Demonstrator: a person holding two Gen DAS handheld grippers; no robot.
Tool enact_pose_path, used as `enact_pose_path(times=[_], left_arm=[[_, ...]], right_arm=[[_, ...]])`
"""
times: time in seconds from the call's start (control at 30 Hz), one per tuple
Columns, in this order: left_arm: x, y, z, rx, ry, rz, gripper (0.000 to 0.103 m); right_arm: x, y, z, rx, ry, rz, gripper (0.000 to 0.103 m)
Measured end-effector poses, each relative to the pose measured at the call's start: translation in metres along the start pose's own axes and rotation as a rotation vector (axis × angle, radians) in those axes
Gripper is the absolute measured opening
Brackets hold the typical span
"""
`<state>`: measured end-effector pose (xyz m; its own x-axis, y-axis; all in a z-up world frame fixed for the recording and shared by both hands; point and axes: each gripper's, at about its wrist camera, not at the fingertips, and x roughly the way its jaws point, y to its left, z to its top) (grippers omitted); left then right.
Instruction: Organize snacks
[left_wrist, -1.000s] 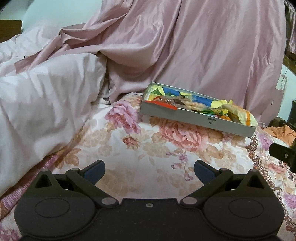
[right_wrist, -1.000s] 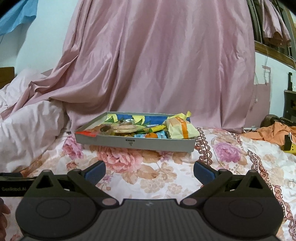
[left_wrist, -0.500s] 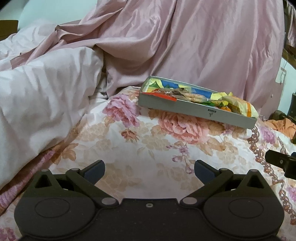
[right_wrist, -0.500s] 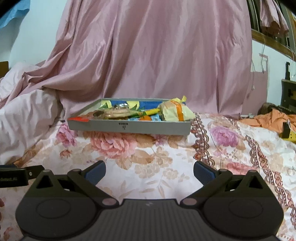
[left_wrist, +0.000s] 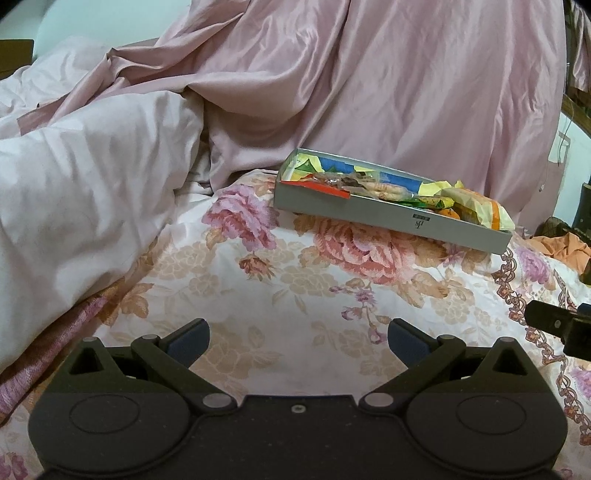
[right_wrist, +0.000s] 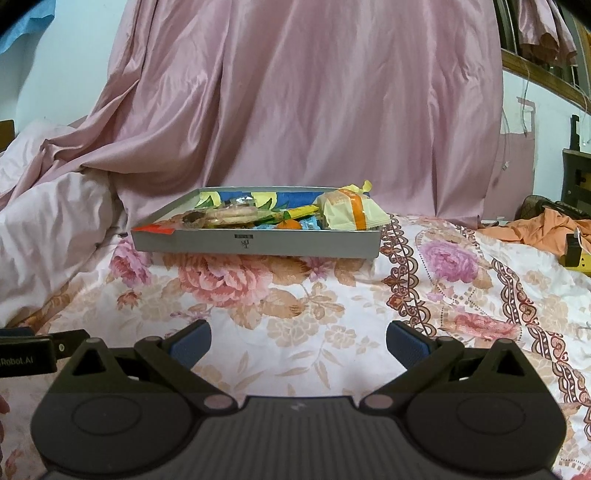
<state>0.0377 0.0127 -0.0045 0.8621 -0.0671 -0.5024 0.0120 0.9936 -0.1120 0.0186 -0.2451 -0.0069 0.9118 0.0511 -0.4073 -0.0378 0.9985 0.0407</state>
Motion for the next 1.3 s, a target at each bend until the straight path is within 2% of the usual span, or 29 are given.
enact_pose_path(times=[1.3], left_arm=[[-0.0006,-0.0024,-0.0004,-0.013,0.009,-0.006,0.102]], right_arm=[[0.0010,0.0021,-0.0034,-0.005,0.022,0.011,0.103]])
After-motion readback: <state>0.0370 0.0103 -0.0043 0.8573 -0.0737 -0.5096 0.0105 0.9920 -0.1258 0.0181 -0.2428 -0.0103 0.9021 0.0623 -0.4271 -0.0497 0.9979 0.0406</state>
